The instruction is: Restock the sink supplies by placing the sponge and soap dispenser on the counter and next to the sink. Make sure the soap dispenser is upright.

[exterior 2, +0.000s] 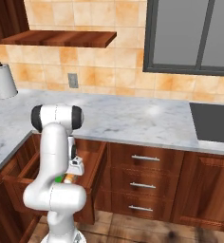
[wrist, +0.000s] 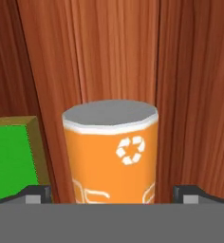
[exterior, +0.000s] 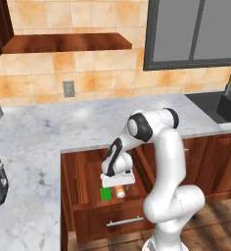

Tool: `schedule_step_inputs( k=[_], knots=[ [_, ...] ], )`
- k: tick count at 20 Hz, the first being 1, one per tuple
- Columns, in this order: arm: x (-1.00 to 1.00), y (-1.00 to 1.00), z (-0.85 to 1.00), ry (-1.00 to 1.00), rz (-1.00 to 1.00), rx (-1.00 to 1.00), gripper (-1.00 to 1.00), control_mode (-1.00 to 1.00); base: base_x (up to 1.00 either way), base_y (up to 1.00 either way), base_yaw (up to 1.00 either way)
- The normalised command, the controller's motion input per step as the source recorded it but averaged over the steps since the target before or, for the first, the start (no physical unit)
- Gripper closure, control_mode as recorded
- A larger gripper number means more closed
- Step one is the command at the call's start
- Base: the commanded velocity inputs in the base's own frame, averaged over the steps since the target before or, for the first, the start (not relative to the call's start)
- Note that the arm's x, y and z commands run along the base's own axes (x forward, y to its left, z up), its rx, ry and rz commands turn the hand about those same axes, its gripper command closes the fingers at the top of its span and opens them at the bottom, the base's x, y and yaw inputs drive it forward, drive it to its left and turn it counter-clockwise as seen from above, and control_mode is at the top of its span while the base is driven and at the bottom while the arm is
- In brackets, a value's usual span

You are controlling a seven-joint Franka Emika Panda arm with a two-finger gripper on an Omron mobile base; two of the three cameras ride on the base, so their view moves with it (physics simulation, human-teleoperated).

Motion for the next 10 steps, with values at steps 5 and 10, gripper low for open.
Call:
schedule_step_inputs(
  k=[5, 10],
  knots=[
    [-0.07, 0.03, -0.31, 0.0, 0.0, -0.01, 1.0, -1.0, 0.0, 0.0, 0.0],
    [-0.06, 0.01, -0.29, 0.0, 0.0, -0.01, 1.0, -1.0, 0.0, 0.0, 0.0]
  ],
)
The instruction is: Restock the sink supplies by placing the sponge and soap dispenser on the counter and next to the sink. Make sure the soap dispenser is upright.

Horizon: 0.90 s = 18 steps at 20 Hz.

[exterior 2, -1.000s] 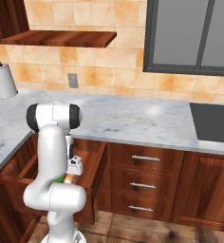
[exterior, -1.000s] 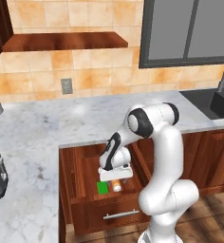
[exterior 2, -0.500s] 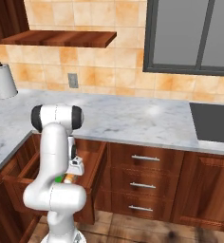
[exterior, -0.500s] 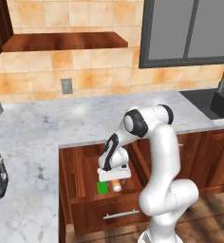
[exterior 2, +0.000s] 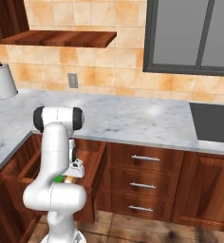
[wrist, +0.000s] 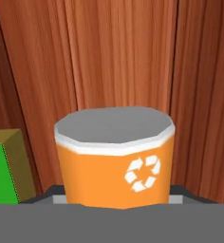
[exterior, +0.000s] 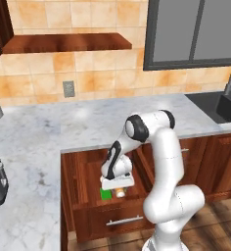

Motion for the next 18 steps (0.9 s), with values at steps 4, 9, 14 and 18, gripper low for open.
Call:
schedule_step_inputs(
  k=[4, 9, 14, 18],
  knots=[
    [-0.02, 0.07, 0.24, -0.01, 0.0, 0.0, 1.0, -1.0, 0.0, 0.0, 0.0],
    [-0.09, 0.09, 0.98, 0.0, 0.0, 0.0, 1.0, -1.0, 0.0, 0.0, 0.0],
    [-0.31, 0.0, 1.0, 0.0, -0.03, 0.0, 1.0, -1.0, 0.0, 0.0, 0.0],
    [-0.67, 0.0, 1.0, 0.0, -0.05, 0.0, 1.0, -1.0, 0.0, 0.0, 0.0]
  ],
)
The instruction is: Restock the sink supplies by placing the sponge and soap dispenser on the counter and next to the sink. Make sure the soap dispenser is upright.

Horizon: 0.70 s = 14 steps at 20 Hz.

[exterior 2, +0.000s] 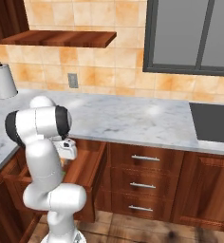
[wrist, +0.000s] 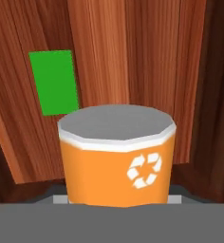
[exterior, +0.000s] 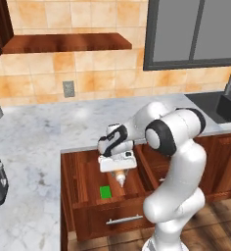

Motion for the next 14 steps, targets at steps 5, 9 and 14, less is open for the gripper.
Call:
schedule_step_inputs(
  k=[5, 9, 14],
  knots=[
    [-0.66, 0.0, 1.0, 0.01, -0.03, 0.0, 1.0, -1.0, 0.0, 0.0, 0.0],
    [-0.7, 0.0, 1.0, 0.03, -0.01, 0.02, 1.0, -1.0, 0.0, 0.0, 0.0],
    [-0.64, -0.23, 1.0, 0.05, -0.06, 0.06, 1.0, -1.0, 0.0, 0.0, 0.0]
  ],
)
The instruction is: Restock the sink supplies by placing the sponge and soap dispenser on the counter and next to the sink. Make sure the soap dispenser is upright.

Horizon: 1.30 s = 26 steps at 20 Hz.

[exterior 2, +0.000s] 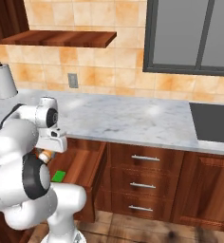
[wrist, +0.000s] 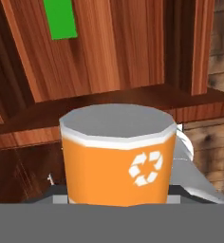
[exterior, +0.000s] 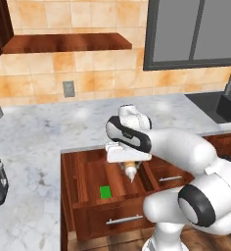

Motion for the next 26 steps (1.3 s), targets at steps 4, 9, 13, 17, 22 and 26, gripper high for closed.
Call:
schedule_step_inputs(
  k=[4, 9, 13, 17, 22, 26],
  knots=[
    [-0.39, -0.56, 0.83, 0.11, -0.17, 0.09, 1.0, -1.0, 0.0, 0.0, 0.0],
    [-0.02, -0.13, 0.06, 0.06, -0.06, 0.0, 1.0, -1.0, 0.0, 0.0, 0.0],
    [0.0, -0.06, 0.0, 0.0, 0.0, 0.0, 1.0, -1.0, 0.0, 0.0, 0.0],
    [-0.05, -0.66, 0.0, 0.0, -0.04, 0.1, 1.0, -1.0, 0.0, 0.0, 0.0],
    [0.0, 0.0, 0.0, 0.0, 0.0, 0.0, 1.0, 1.0, -0.04, -1.0, -0.1],
    [0.0, 0.0, 0.0, 0.0, 0.0, 0.0, 1.0, 1.0, 0.2, -1.0, -0.12]
  ],
)
